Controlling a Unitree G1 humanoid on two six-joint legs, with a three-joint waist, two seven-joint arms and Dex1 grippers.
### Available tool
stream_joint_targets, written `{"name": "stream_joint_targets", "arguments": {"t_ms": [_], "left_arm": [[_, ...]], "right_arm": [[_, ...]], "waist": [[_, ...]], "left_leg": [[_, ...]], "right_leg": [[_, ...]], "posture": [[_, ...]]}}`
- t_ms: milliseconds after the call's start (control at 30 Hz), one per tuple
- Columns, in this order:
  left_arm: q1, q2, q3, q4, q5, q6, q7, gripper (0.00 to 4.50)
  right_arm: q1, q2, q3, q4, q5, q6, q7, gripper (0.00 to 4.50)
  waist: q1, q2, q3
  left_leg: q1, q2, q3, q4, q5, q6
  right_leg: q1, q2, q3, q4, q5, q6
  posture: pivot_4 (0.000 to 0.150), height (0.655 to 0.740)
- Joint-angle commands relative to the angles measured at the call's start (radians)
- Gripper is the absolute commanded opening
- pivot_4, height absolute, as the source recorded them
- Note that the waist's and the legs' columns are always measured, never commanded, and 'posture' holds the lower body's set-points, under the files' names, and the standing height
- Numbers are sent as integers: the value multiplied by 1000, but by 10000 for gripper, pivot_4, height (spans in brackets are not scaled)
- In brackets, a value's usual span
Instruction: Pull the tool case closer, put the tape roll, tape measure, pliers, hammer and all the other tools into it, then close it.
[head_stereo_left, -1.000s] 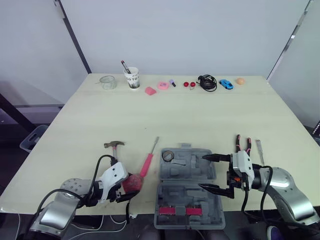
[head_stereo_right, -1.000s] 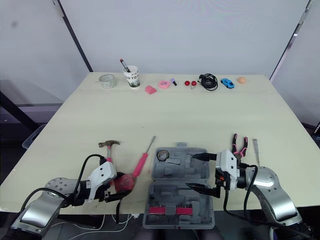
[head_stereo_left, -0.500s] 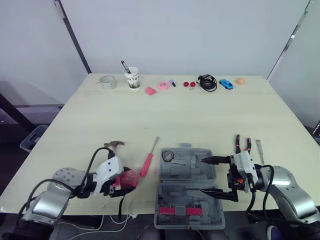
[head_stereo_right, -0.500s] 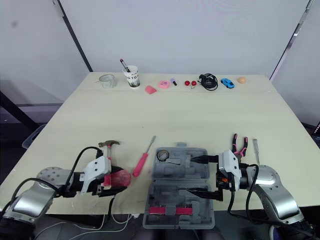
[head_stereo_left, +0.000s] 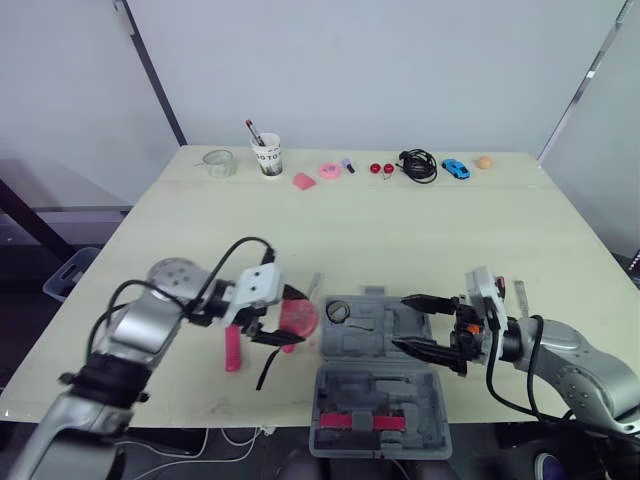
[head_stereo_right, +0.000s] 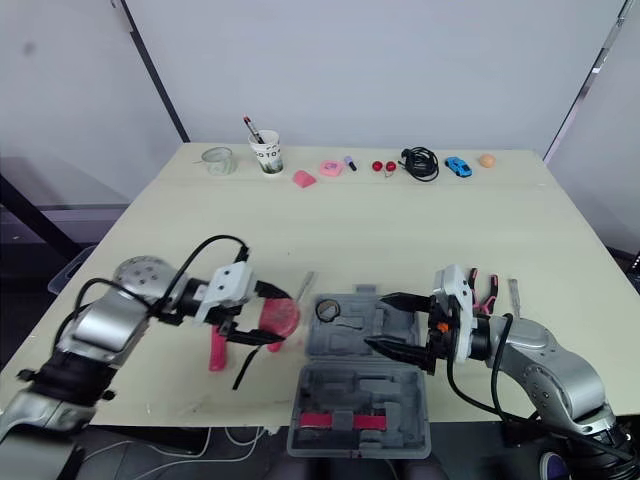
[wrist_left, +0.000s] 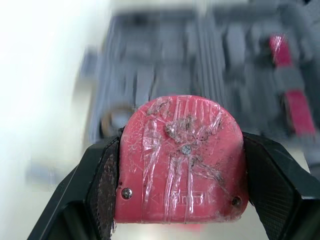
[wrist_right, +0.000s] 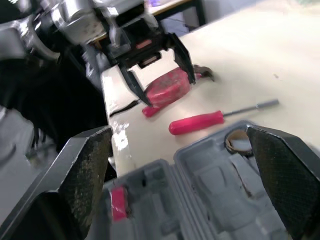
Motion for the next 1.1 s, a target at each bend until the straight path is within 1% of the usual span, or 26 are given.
{"name": "stream_joint_targets", "arguments": {"t_ms": [33,133,200,267,367,433,500,533,567,600,633,700,733,800,833,967,1067,1100], "left_arm": [[-83,-93,-49,2,0,-12,9,30525],[-128,-179,-85,37,25,-62,33,30525],[-159,-233,-104,72,49,-92,62,30525],[-177,-261,-113,103,72,-121,78,30525],[-199,-292,-125,145,93,-159,92,30525],[-221,-338,-131,184,103,-179,120,30525],[-224,-355,-133,208,111,-197,129,30525],[-221,-355,-133,213,114,-205,126,30525],[-217,-356,-130,215,110,-202,125,30525],[-215,-360,-125,217,105,-199,126,30525],[-214,-363,-122,216,103,-196,128,30525],[-212,-362,-128,215,110,-202,123,30525],[-209,-360,-129,216,112,-206,121,30525],[-204,-357,-128,214,105,-199,115,30525],[-203,-357,-128,214,104,-197,114,30525],[-191,-350,-127,216,95,-189,98,30525],[-174,-345,-112,197,60,-150,79,30525],[-171,-341,-109,189,52,-141,76,35458]], "right_arm": [[-25,-3,-51,-73,98,151,-119,45000],[-63,-3,-70,-48,184,341,-236,45000],[-95,33,-98,-23,271,445,-329,45000],[-120,75,-131,-7,347,509,-407,45000],[-149,145,-181,26,468,575,-549,45000],[-153,225,-196,61,575,584,-689,45000],[-155,284,-203,92,634,582,-814,45000],[-157,305,-208,107,657,573,-874,39670],[-162,311,-208,117,672,573,-911,36746],[-166,313,-207,125,683,574,-941,32032],[-168,313,-203,130,698,573,-963,24536],[-169,329,-208,146,735,553,-1015,19103],[-169,331,-208,151,749,545,-1033,13229],[-168,320,-199,151,766,539,-1049,6991],[-166,315,-196,151,778,535,-1058,4619],[-147,286,-185,139,802,526,-1061,4621],[-136,255,-187,137,823,515,-1055,4621],[-133,244,-186,136,831,512,-1053,4621]], "waist": [[-3,0,0],[-7,0,0],[-8,0,0],[-8,0,0],[-8,0,0],[-6,-1,0],[-5,0,0],[-7,-1,-1],[-8,-1,-1],[-9,-1,0],[-9,-1,0],[-9,-1,0],[-9,-1,0],[-9,-1,0],[-9,-1,0],[-9,-1,0],[-10,-1,0],[-10,-1,0]], "left_leg": [[-1,0,-1,1,0,0],[-1,-1,-1,1,0,0],[-1,-1,-1,1,0,0],[-1,-1,-2,1,0,0],[-1,0,-3,1,0,0],[-1,0,-4,1,0,0],[-2,-1,-4,1,0,0],[-2,-1,-5,1,0,0],[-2,-1,-4,1,0,0],[-2,-2,-4,1,0,0],[-2,-2,-4,1,0,0],[-2,-2,-4,1,0,1],[-2,-2,-5,1,0,1],[-2,-2,-5,1,0,1],[-2,-2,-5,1,0,1],[-2,-2,-6,1,0,1],[-2,-2,-7,1,0,1],[-2,-2,-8,1,0,1]], "right_leg": [[0,0,0,0,0,0],[0,0,1,0,0,0],[0,0,1,1,0,0],[0,1,1,1,0,0],[0,2,1,2,0,0],[0,2,1,2,0,0],[0,2,1,2,0,0],[0,2,1,2,0,0],[0,2,2,2,0,1],[0,2,2,2,0,1],[0,2,3,2,0,1],[0,2,3,2,0,1],[0,2,2,2,0,1],[0,2,2,2,0,1],[0,2,2,2,0,1],[0,2,2,2,0,1],[0,2,2,2,0,1],[0,2,2,2,0,1]], "posture": [[1500,7400],[1500,7400],[1500,7400],[1500,7400],[1500,7400],[1500,7400],[1500,7400],[1500,7400],[1500,7400],[1500,7400],[1500,7400],[1500,7400],[1500,7400],[1500,7400],[1500,7400],[1500,7400],[1500,7400],[1500,7400]]}}
